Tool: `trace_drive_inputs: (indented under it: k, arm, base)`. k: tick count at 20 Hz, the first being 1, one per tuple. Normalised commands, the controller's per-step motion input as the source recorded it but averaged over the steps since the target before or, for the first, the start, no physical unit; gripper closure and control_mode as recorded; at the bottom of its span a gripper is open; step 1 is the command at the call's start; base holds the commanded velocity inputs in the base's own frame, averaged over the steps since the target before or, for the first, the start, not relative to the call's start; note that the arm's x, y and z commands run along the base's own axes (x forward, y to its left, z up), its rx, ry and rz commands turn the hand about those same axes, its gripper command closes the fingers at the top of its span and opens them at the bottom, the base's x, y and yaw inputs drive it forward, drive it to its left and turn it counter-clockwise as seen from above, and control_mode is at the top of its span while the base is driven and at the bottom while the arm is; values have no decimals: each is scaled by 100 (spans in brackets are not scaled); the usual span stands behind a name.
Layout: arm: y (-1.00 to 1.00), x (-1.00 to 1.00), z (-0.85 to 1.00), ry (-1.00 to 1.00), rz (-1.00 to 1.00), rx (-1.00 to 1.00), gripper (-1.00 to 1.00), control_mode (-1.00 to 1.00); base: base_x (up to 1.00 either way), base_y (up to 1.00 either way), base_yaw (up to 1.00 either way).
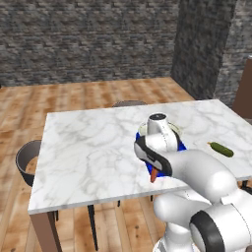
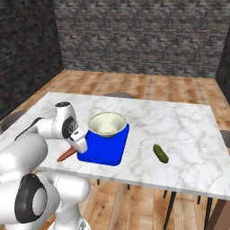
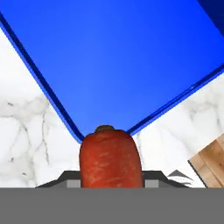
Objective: Place the two vegetables and bowl onto the tray for setting up a vegetable dip station.
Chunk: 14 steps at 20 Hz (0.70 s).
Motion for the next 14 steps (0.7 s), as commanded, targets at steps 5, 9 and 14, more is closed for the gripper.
trace_drive_inputs:
  k: [5,9,14]
  arm:
    - [-45,0,-6,1,-35,1,100,-100]
    - [-46,3,-6,0,-33,6,100,-100]
    - [-48,1,0,0,-28,20,100,-100]
  base:
    - [0,0,0]
    - [0,0,0]
    - [0,0,0]
